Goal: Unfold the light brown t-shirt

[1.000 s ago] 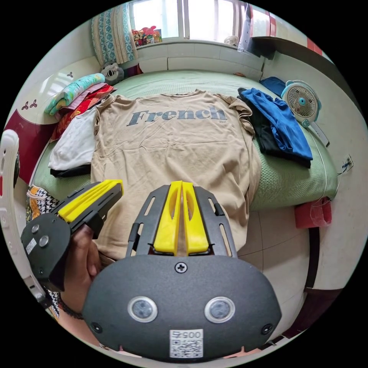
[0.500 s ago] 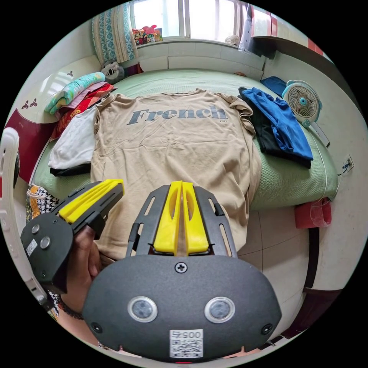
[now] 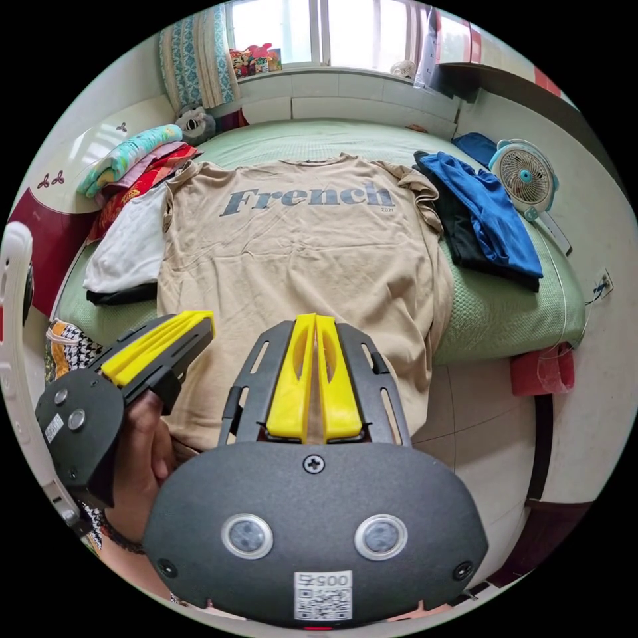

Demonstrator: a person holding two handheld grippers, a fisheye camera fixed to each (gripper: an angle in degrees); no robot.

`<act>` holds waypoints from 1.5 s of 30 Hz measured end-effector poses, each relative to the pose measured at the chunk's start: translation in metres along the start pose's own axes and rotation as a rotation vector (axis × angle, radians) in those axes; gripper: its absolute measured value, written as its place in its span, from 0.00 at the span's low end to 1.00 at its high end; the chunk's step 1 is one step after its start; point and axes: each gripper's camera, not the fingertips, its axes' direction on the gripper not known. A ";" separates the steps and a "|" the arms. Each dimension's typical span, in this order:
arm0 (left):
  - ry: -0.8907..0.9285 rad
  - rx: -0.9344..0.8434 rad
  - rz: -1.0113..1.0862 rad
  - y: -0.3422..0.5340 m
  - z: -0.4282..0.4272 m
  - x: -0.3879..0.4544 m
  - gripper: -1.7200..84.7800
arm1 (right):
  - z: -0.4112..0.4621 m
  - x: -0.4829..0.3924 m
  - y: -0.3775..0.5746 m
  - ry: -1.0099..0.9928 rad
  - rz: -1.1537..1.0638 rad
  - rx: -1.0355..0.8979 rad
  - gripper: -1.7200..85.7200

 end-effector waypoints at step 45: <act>0.031 -0.002 0.026 -0.030 -0.002 0.023 0.02 | -0.200 0.031 -0.066 -0.095 0.032 0.186 0.01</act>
